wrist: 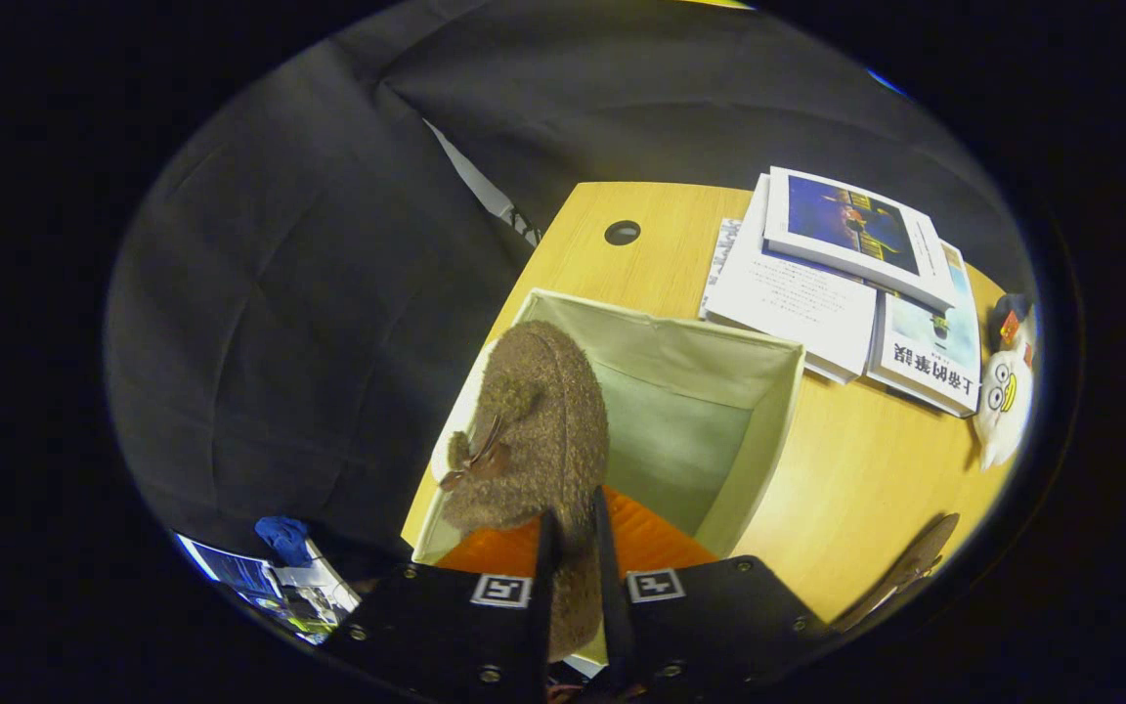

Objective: Open the storage box then place both shoes into the box .Put the left shoe in first, then the right shoe, with the right side of both shoes facing outward in a uniform manner.

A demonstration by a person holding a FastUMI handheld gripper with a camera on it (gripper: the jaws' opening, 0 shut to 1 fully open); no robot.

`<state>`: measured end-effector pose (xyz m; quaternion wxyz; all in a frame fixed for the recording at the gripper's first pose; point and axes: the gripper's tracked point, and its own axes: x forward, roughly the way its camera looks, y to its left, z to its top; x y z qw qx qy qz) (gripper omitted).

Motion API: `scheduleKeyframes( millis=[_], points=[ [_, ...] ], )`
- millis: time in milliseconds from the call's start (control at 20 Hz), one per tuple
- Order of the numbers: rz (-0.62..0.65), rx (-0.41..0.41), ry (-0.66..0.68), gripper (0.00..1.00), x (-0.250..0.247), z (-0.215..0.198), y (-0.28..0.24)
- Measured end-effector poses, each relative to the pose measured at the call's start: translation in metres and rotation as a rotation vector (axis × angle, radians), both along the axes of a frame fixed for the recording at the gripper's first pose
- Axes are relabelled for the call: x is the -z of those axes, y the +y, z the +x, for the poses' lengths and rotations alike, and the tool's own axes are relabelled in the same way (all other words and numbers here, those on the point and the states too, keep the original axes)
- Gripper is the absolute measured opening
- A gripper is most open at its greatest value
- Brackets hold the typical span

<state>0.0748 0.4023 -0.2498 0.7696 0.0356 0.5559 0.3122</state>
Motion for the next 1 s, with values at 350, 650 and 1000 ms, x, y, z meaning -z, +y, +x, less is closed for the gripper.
scheduleKeyframes(
  millis=[350,650,1000],
  points=[
    [0.050,0.011,-0.051,0.97,-0.026,0.011,-0.022],
    [0.068,0.030,-0.101,0.97,-0.053,0.011,-0.074],
    [0.092,0.115,-0.123,0.97,-0.060,0.012,-0.148]
  ],
)
